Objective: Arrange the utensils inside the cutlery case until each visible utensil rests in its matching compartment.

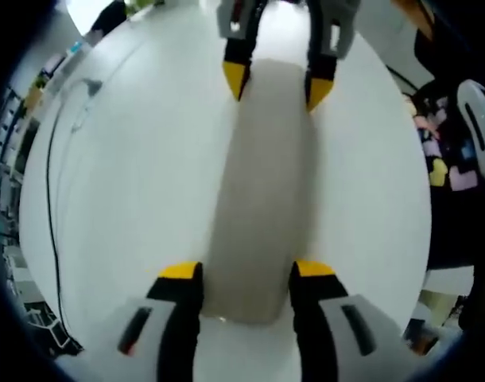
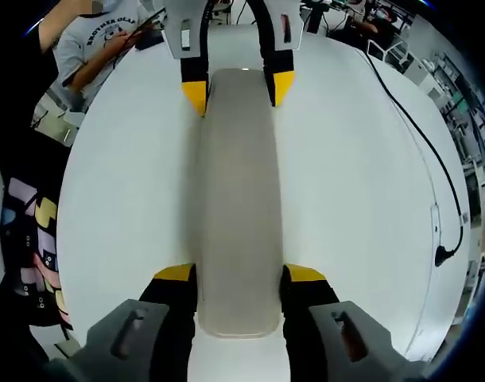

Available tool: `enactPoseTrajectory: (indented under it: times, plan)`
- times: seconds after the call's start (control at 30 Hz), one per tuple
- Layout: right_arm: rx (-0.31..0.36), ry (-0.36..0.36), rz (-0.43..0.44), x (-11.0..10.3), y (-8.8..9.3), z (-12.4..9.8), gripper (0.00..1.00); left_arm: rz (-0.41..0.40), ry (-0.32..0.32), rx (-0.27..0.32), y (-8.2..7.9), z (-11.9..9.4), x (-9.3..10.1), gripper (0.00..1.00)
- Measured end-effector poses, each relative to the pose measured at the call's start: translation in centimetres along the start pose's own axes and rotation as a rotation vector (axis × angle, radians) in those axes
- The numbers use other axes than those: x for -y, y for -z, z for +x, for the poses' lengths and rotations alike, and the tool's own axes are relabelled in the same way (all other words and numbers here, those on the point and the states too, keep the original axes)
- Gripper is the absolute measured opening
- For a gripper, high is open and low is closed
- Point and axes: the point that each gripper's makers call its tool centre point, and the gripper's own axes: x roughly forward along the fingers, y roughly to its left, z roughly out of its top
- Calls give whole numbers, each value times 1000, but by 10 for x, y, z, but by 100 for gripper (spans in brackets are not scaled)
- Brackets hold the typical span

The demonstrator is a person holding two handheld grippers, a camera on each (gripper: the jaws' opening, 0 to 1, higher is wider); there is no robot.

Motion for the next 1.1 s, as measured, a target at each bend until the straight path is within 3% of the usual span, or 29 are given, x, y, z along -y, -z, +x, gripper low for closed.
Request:
enactPoseTrajectory:
  times: [0.2,0.43,0.47,0.6,0.67,0.73,0.97,1.03,1.1]
  plan:
    - [5,2,2,0,1,-1,42,-10,2,-34,0,-1,-4,47]
    - [24,3,2,1,-4,1,42,-20,-2,28,2,-2,-3,47]
    - [35,12,-6,13,-15,-1,42,7,0,44,1,-2,-1,46]
    - [40,25,1,14,-14,-3,42,11,-7,57,5,0,7,46]
    - [47,19,-1,10,-15,-3,42,6,20,40,9,-1,8,46]
    - [43,43,-5,14,-16,-7,42,15,7,35,8,-3,4,45]
    - [67,104,-31,26,-13,-35,42,39,-39,74,-12,-30,-23,45]
    - [78,127,-35,28,-8,-42,42,85,-65,106,-22,-36,-31,44]
    - [86,136,-41,28,-2,-47,42,82,-58,106,-29,-39,-31,44]
